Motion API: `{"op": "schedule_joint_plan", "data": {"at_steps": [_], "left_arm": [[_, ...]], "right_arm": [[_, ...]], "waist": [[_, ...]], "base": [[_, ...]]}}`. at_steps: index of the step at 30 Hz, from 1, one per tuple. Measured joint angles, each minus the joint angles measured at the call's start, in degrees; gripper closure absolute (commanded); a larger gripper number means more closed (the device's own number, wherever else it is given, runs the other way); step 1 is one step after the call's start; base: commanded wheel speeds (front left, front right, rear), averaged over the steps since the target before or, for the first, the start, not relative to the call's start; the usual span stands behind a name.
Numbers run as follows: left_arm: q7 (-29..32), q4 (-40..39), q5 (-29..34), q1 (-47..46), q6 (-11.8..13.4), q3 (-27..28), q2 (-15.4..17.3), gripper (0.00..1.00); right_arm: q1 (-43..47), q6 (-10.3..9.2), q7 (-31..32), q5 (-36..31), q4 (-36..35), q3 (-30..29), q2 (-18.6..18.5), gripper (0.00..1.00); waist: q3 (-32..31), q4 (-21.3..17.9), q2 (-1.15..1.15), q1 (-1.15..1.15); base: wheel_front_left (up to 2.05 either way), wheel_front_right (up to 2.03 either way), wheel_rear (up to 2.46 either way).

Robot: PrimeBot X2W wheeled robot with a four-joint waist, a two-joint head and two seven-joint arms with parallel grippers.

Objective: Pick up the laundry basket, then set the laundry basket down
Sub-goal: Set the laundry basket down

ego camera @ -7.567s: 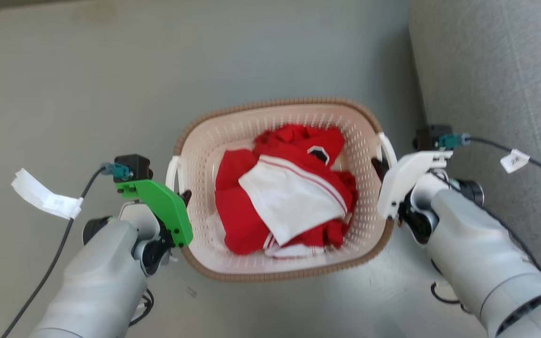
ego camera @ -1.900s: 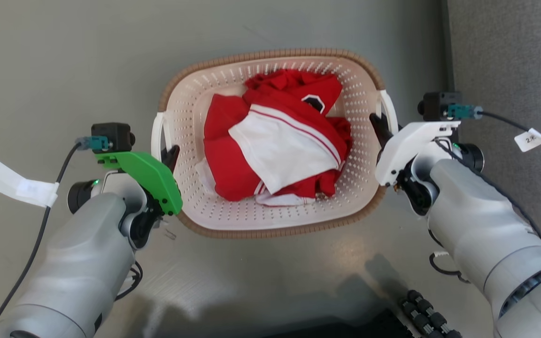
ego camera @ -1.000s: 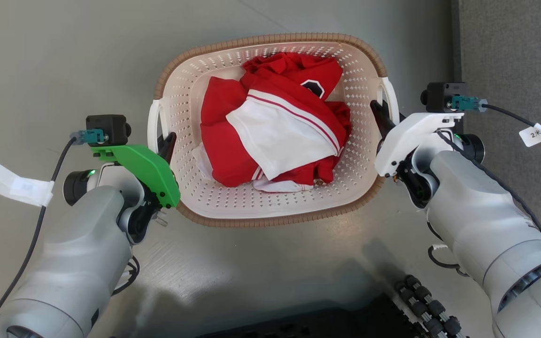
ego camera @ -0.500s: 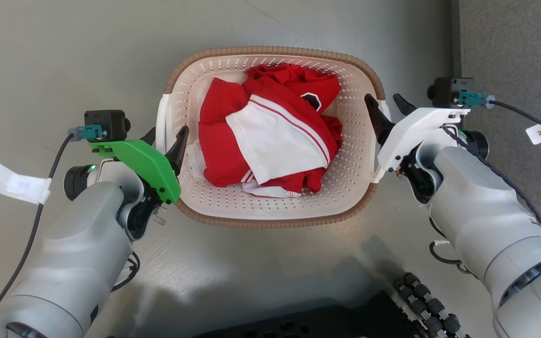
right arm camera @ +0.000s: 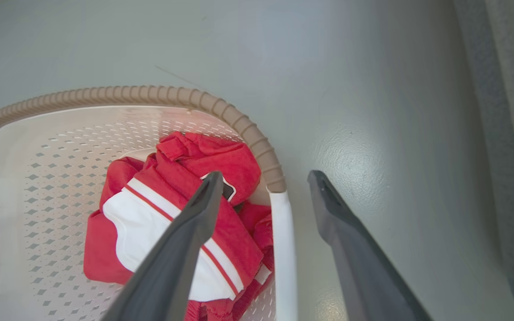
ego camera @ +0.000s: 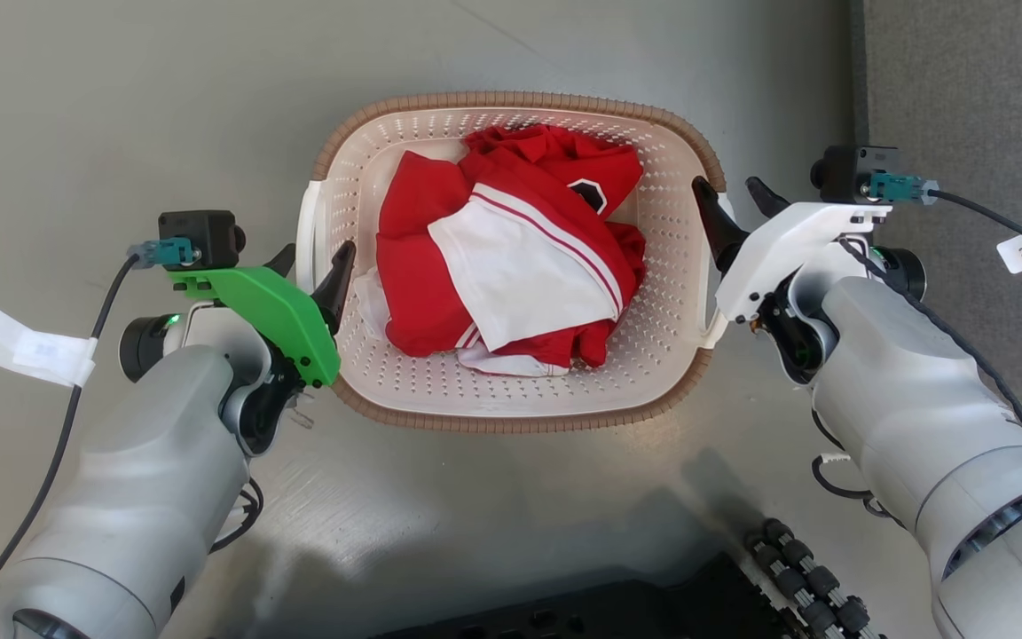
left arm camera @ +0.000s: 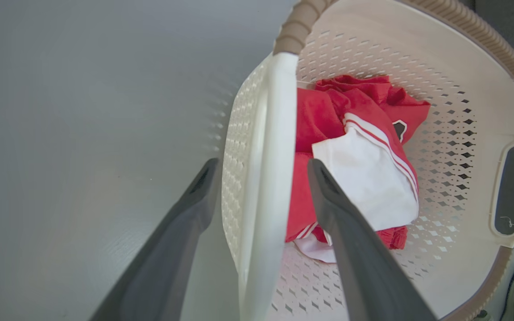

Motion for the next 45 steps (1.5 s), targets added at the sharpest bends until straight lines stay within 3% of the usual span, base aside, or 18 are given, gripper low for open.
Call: {"op": "schedule_joint_plan", "data": {"at_steps": [21, 45], "left_arm": [[-2.80, 1.07, -1.26, 0.54, 0.00, -1.54, 0.20, 0.00], [-6.31, -4.36, -2.10, 9.14, 0.00, -1.21, 1.52, 0.00]], "right_arm": [[0.87, -0.40, -0.01, -0.02, -1.40, -2.60, 0.02, 0.00], [10.92, -0.35, -0.01, -4.77, -12.05, -10.21, -4.32, 0.00]], "waist": [[-5.31, -0.40, 0.00, 0.00], [-22.88, -0.12, 0.00, -0.01]], "base": [[0.00, 0.00, 0.00], [0.00, 0.00, 0.00]]}}
